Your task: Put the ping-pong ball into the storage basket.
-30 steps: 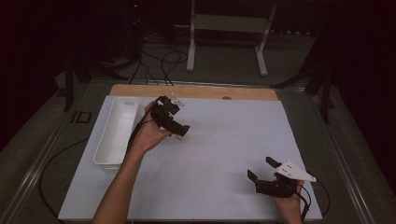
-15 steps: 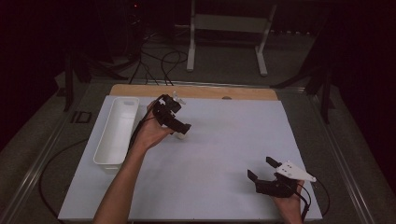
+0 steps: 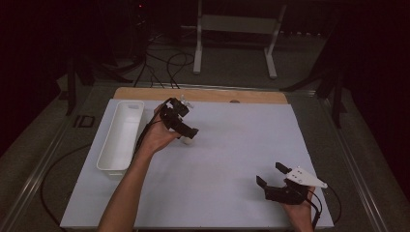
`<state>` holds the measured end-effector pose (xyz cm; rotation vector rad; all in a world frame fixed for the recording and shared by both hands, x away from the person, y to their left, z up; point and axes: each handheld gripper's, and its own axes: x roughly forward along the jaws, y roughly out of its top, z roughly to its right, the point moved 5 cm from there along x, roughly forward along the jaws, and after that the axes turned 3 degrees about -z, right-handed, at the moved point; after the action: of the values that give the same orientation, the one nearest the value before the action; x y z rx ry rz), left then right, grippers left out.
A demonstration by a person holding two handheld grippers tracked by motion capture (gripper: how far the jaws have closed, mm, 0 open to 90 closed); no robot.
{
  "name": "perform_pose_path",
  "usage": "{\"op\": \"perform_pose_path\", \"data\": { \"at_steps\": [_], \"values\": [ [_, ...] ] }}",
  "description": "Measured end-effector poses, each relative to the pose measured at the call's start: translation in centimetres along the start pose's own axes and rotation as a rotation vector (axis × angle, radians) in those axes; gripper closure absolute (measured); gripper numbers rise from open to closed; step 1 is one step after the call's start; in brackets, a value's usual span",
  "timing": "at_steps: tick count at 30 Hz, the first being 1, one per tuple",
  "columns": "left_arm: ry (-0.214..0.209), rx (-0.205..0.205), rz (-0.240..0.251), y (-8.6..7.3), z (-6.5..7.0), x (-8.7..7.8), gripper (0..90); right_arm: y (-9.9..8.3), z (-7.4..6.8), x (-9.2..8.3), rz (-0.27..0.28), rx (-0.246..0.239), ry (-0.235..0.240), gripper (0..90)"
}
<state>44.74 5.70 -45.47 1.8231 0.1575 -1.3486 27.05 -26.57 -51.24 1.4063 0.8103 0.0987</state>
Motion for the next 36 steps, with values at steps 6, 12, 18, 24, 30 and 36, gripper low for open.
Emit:
{"op": "perform_pose_path", "data": {
  "at_steps": [6, 12, 18, 24, 30, 36],
  "values": [
    [-0.009, -0.007, -0.011, -0.1, -0.1, 0.4, 0.0, 0.0, 0.0, 0.0, 0.000, -0.001, 0.000, 9.1],
    [-0.014, -0.010, -0.019, -0.2, -0.2, 0.8, 0.0, 0.0, 0.0, 0.0, 0.000, -0.001, 0.000, 9.1],
    [-0.019, -0.008, -0.030, -0.3, -0.2, 1.1, 0.0, 0.0, 0.0, 0.0, 0.000, -0.004, 0.001, 9.1],
    [-0.024, -0.008, -0.043, -0.4, -0.2, 1.4, 0.0, 0.0, 0.0, -0.1, 0.001, -0.002, 0.000, 9.1],
    [-0.030, -0.010, -0.052, -0.4, -0.2, 1.7, 0.0, 0.0, 0.1, -0.1, 0.002, -0.001, 0.000, 9.1],
    [-0.037, -0.014, -0.066, -0.6, -0.2, 2.1, 0.0, 0.0, 0.1, -0.2, 0.003, 0.000, -0.001, 9.1]
  ]
}}
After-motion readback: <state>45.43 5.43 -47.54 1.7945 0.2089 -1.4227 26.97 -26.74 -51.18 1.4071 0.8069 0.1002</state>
